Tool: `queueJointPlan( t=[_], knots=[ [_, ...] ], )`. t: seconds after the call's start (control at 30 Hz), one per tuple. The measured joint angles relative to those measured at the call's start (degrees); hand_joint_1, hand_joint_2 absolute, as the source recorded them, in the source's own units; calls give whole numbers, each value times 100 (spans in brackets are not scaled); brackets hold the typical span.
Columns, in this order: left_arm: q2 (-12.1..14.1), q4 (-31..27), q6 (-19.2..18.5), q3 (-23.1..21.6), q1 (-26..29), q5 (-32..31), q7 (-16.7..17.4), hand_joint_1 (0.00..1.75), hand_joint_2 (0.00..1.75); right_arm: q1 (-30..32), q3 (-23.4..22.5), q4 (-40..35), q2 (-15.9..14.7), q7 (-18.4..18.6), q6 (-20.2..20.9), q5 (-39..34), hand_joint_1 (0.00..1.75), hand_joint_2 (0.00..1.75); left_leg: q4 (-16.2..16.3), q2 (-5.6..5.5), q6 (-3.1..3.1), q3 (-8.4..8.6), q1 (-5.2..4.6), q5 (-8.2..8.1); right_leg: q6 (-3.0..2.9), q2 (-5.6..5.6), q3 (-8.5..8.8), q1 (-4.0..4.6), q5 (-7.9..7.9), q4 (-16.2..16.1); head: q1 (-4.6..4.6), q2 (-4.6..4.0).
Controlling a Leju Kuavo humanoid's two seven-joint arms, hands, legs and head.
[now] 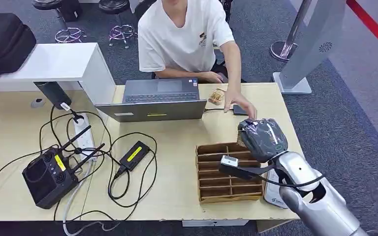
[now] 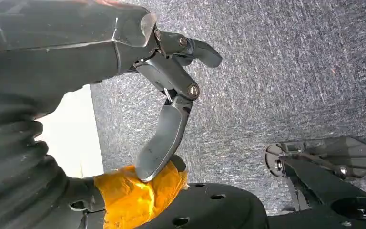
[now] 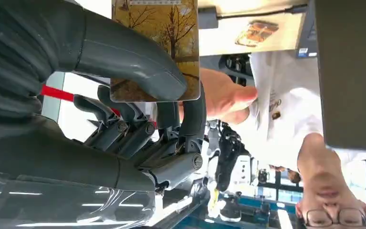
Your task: Pass the card to the sensor for recognition and then transmit it.
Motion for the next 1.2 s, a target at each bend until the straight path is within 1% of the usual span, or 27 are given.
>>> queueJointPlan(
  t=[0.1,0.27,0.47,0.6,0.73,0.8,0.87,0.9,1.03,1.1,1.2],
  knots=[
    [2,0,-9,0,0,0,4,0,175,-110,22,-39,-42,24,72,-57,175,175,0,1,0,-1,0,0,0,1,0,0,0,1,0,0],
    [11,0,-17,0,0,20,9,0,175,-544,44,-111,-116,44,431,-192,175,175,1,1,-1,0,0,1,0,1,0,0,1,0,-2,0],
    [11,0,-20,0,-1,17,13,0,175,-965,133,-129,-127,50,621,-262,175,175,0,1,-1,-2,0,1,0,1,0,0,1,1,0,0],
    [13,0,-26,0,-3,-2,28,0,175,-1389,218,-79,-49,85,584,-326,175,175,0,2,-2,-4,0,2,0,2,-1,0,1,4,0,0],
    [13,0,-33,0,-6,-44,61,0,175,-1848,306,114,196,107,378,-326,175,175,0,2,-4,-1,1,5,-1,2,-1,0,1,4,0,0],
    [13,0,-35,0,-6,-61,61,0,175,-1979,347,194,299,114,324,-308,175,175,0,-4,-6,-2,2,7,-1,-3,-1,1,1,4,0,0],
    [13,0,-42,-2,-2,-92,63,0,175,-2058,365,277,398,137,158,-236,175,175,0,-8,-6,-8,3,8,-1,-5,-2,1,1,6,0,0],
    [13,0,-48,-2,-3,-120,63,0,175,-2111,380,354,470,148,51,-180,0,175,0,-7,-6,-9,3,8,-1,-3,-2,1,1,6,0,0],
    [17,0,-217,-66,-18,-179,-59,0,175,-2486,420,958,877,168,-422,57,0,175,0,10,-6,-7,2,7,-7,16,-9,1,5,8,-2,0],
    [20,0,-214,-90,-16,-177,-107,0,175,-2660,450,1278,1075,140,-531,109,0,175,0,9,-7,-4,3,8,-7,14,-9,2,5,7,-2,0],
    [17,0,-199,-96,-14,-173,-111,0,175,-2745,461,1572,1264,133,-612,118,0,175,0,-3,-13,-7,6,12,-7,1,-8,3,5,8,0,0]
  ],
)
